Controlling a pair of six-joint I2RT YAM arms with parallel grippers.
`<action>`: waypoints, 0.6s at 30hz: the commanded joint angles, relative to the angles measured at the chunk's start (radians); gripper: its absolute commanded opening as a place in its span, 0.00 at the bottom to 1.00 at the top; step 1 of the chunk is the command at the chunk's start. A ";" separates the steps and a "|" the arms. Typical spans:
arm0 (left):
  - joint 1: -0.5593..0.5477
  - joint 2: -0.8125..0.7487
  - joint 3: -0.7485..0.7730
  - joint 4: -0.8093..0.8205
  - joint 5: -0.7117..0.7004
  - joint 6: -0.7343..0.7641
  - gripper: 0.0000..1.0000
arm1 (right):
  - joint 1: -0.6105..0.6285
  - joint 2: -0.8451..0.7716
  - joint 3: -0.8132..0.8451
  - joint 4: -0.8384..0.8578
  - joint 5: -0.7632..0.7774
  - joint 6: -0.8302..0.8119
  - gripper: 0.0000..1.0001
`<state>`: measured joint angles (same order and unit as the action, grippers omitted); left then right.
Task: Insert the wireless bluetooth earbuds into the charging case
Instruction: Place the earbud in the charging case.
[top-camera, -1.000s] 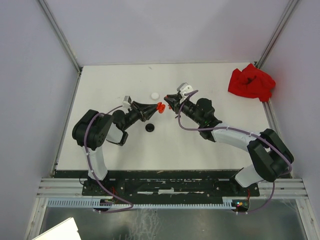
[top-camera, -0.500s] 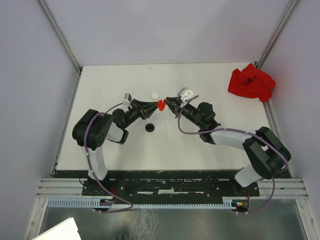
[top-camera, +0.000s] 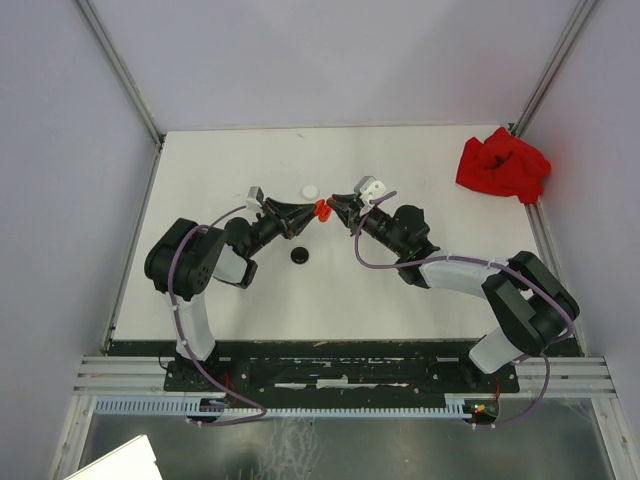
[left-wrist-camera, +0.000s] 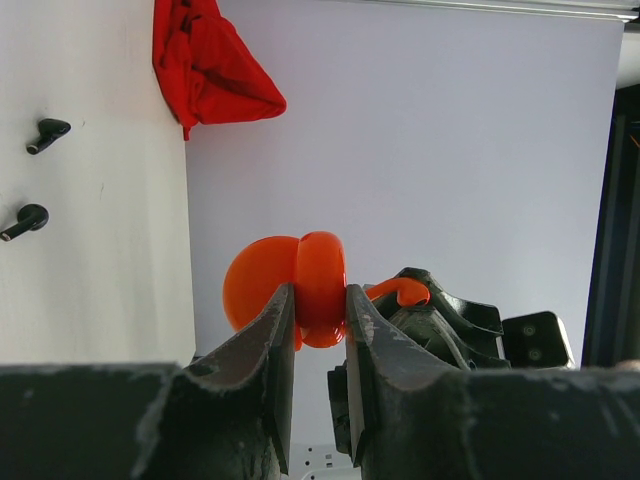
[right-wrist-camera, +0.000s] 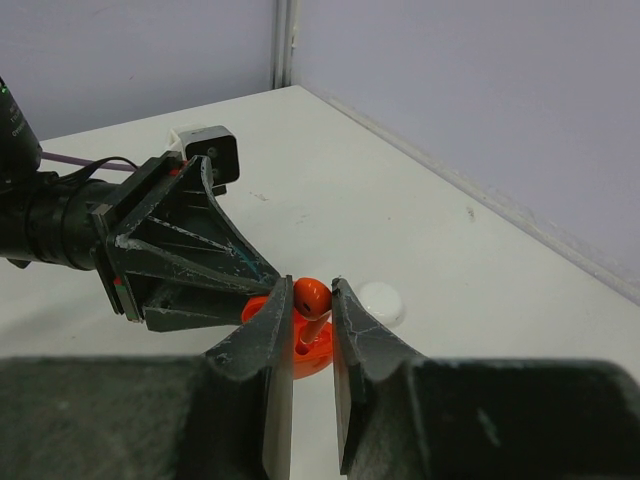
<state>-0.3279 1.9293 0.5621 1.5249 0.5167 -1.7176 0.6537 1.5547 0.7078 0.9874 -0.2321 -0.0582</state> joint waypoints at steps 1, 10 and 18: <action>-0.006 -0.002 0.022 0.106 0.005 -0.060 0.03 | -0.002 -0.003 0.006 0.058 -0.003 -0.011 0.02; -0.008 -0.008 0.018 0.113 0.003 -0.064 0.03 | -0.002 0.013 0.020 0.045 0.009 -0.007 0.02; -0.011 -0.025 0.018 0.113 0.005 -0.069 0.03 | -0.002 0.059 0.033 0.052 0.003 0.001 0.01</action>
<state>-0.3332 1.9289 0.5621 1.5257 0.5171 -1.7496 0.6537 1.5993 0.7082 0.9871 -0.2279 -0.0647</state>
